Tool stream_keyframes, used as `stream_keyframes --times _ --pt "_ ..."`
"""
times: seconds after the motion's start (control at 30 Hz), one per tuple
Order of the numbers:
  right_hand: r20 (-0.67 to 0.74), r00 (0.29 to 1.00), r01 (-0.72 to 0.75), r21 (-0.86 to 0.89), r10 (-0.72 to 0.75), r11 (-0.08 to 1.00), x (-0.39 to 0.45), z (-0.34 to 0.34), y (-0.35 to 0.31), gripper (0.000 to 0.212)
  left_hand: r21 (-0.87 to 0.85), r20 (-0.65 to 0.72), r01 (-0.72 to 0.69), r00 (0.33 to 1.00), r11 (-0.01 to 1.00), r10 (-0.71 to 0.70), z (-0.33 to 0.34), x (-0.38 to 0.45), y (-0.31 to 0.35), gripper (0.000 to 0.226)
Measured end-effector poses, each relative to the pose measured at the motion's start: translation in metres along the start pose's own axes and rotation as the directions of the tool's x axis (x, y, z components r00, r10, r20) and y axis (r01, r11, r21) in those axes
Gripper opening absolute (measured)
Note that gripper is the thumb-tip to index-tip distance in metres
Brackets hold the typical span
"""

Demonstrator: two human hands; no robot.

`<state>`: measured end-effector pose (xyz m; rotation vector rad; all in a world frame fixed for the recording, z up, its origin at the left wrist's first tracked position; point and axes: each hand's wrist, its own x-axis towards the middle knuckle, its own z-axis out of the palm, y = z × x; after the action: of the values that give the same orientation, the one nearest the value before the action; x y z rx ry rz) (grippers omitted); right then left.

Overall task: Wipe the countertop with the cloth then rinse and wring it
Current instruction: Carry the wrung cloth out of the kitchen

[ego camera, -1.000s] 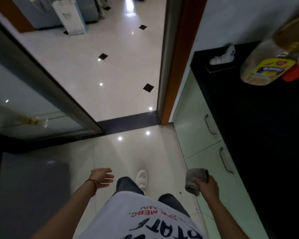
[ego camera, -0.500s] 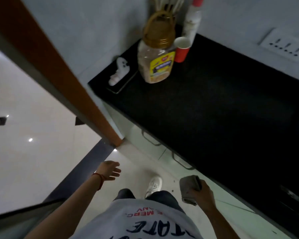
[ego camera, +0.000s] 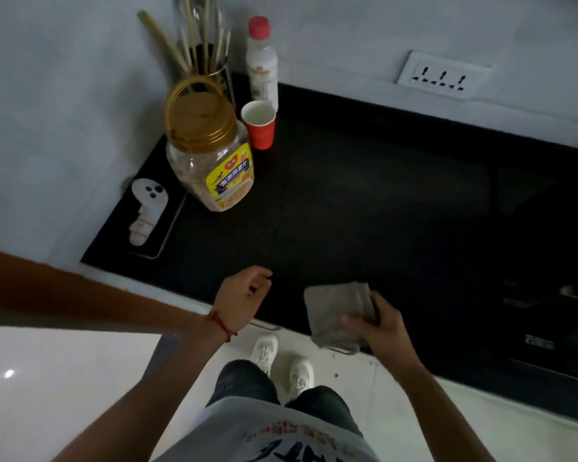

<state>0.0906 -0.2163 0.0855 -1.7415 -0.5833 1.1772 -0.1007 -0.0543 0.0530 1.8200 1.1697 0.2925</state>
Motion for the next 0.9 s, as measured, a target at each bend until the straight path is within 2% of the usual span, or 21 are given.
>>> stream_keyframes --times 0.1,0.2,0.33,0.47,0.57,0.63,0.73,0.8,0.9 --pt "-0.125 0.992 0.014 0.118 0.001 0.993 0.034 0.009 -0.029 0.026 0.235 -0.023 -0.117 0.992 0.965 0.126 -0.007 0.033 0.001 0.027" --pt "-0.203 0.979 0.013 0.173 0.023 0.985 0.075 0.017 -0.052 0.024 0.455 0.052 -0.212 0.976 0.865 0.212 -0.008 0.062 -0.002 0.043" --pt "-0.334 0.942 0.044 0.223 0.034 0.974 0.132 0.021 -0.076 0.022 0.660 0.232 -0.271 0.961 0.700 0.152 0.001 0.083 -0.016 0.059" --pt "-0.427 0.904 0.072 0.168 0.007 0.983 0.187 0.015 -0.094 0.023 0.730 0.260 -0.288 0.956 0.620 0.139 0.003 0.088 -0.026 0.060" --pt "-0.483 0.874 0.059 0.011 -0.047 0.998 0.227 0.010 -0.108 0.040 0.735 0.242 -0.304 0.953 0.607 0.184 0.004 0.091 -0.030 0.059" --pt "-0.495 0.856 0.087 -0.146 -0.149 0.985 0.251 0.007 -0.117 0.041 0.727 0.232 -0.313 0.950 0.612 0.211 0.006 0.091 -0.033 0.059" --pt "-0.435 0.843 0.153 -0.371 -0.316 0.916 0.284 0.006 -0.127 0.044 0.726 0.227 -0.316 0.949 0.611 0.221 0.007 0.092 -0.035 0.060" --pt "-0.399 0.815 0.164 -0.537 -0.420 0.828 0.305 0.006 -0.133 0.045 0.728 0.224 -0.318 0.948 0.607 0.228 0.008 0.092 -0.037 0.060" --pt "-0.288 0.721 0.155 -0.820 -0.630 0.551 0.328 0.004 -0.136 0.043 0.735 0.215 -0.315 0.948 0.600 0.234 0.009 0.093 -0.039 0.061"
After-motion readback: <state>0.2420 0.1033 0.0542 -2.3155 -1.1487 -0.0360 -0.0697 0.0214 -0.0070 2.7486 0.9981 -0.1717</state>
